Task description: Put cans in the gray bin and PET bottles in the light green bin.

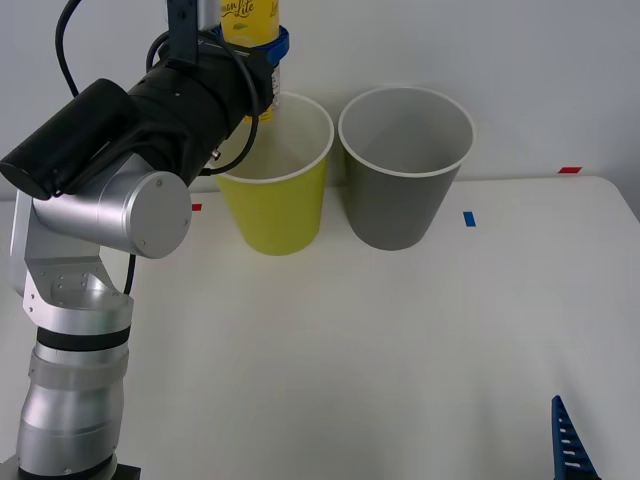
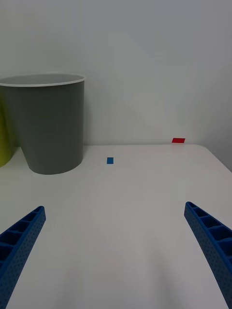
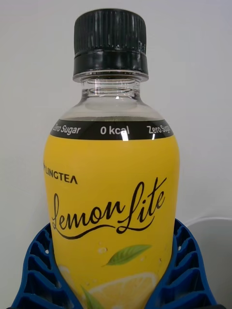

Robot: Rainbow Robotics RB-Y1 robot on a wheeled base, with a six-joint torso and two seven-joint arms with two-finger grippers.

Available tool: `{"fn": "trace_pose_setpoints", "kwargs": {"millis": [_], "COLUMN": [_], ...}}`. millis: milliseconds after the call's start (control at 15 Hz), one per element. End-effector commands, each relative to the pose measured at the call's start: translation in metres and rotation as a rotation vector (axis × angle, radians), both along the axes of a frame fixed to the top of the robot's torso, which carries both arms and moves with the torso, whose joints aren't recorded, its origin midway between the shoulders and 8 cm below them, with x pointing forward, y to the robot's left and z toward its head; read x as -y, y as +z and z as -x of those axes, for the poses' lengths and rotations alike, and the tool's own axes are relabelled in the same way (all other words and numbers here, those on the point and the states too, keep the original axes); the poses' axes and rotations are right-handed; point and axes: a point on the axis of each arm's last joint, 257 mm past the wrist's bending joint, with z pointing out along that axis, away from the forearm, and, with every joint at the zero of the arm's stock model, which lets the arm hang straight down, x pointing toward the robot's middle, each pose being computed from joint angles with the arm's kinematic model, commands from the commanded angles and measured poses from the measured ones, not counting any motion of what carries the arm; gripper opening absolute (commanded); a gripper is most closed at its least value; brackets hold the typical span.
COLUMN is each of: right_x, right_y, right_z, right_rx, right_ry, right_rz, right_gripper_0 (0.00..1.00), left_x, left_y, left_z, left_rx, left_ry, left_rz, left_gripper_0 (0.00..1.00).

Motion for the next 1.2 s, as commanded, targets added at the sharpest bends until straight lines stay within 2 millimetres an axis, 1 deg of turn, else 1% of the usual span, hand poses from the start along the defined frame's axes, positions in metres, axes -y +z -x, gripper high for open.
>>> {"fn": "trace_pose_setpoints", "kwargs": {"millis": [67, 333, 600, 667, 733, 1200], "right_x": [0.0, 0.0, 0.0, 0.0, 0.0, 0.0], "right_y": [0.0, 0.0, 0.0, 0.0, 0.0, 0.0], "right_z": [0.0, 0.0, 0.0, 0.0, 0.0, 0.0], "right_rx": [0.0, 0.0, 0.0, 0.0, 0.0, 0.0], "right_ry": [0.0, 0.0, 0.0, 0.0, 0.0, 0.0], "right_rz": [0.0, 0.0, 0.0, 0.0, 0.0, 0.0], "right_gripper_0": [1.0, 1.0, 1.0, 1.0, 1.0, 1.0], "left_x": [0.0017, 0.003, 0.0016, 0.0018, 0.0023, 0.0011], "left_y": [-0.0071, -0.0119, -0.0131, -0.0122, -0.0114, -0.0106], "left_z": [-0.0169, -0.0251, -0.026, -0.0261, -0.026, -0.0258], "left_rx": [0.02, 0.014, 0.014, 0.015, 0.016, 0.015], "left_ry": [0.014, 0.016, 0.02, 0.02, 0.019, 0.013], "left_rz": [0.004, 0.007, 0.003, 0.003, 0.004, 0.013], "left_gripper_0": [0.0, 0.0, 0.0, 0.41, 1.0, 1.0]}}
